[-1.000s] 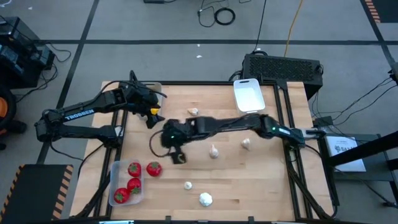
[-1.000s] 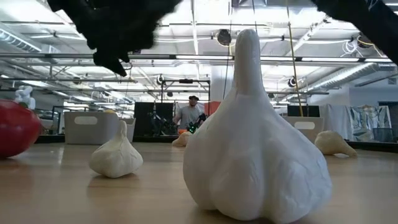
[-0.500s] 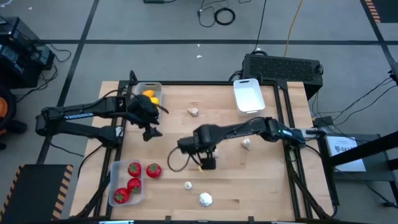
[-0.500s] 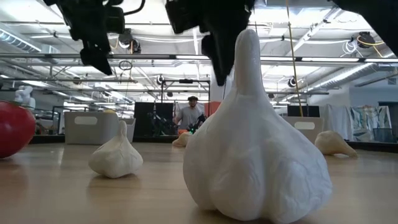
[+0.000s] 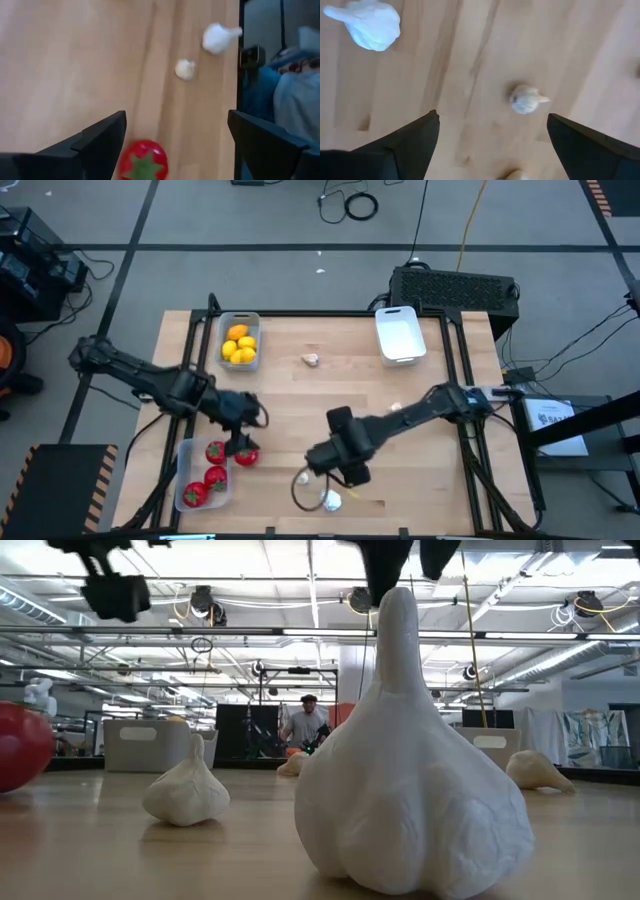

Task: Sort produce into baskets
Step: Put the red tomato into the transparent bin

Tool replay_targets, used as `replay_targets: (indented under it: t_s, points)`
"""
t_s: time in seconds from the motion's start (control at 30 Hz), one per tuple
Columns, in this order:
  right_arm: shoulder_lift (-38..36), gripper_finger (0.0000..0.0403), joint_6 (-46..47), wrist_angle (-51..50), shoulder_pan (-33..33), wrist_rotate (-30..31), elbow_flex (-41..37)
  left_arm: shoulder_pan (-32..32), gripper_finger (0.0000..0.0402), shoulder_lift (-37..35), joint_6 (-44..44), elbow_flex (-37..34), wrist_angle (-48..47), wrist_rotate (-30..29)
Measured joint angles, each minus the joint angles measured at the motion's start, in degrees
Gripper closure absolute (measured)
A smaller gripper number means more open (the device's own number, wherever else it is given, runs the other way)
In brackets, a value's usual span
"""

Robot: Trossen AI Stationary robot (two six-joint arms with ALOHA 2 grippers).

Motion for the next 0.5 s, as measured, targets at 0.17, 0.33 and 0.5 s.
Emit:
replay_targets:
  t_s: [0.17, 0.33, 0.5]
  points:
    - [-3.2, 0.0046, 5.5, 0.0, 4.8, 6.0, 0.0, -6.6, 0.0049, 5.2, -4.4, 0.0, -0.2, -2.2]
    - [-4.9, 0.0046, 9.9, 0.0, 10.1, 13.4, 0.0, -11.1, 0.0049, 11.3, -0.7, 3.7, -2.1, -8.7]
    - [-4.9, 0.0046, 13.7, 0.0, 14.1, 17.3, 0.0, -13.9, 0.0049, 15.2, 0.5, 10.0, -10.4, -12.0]
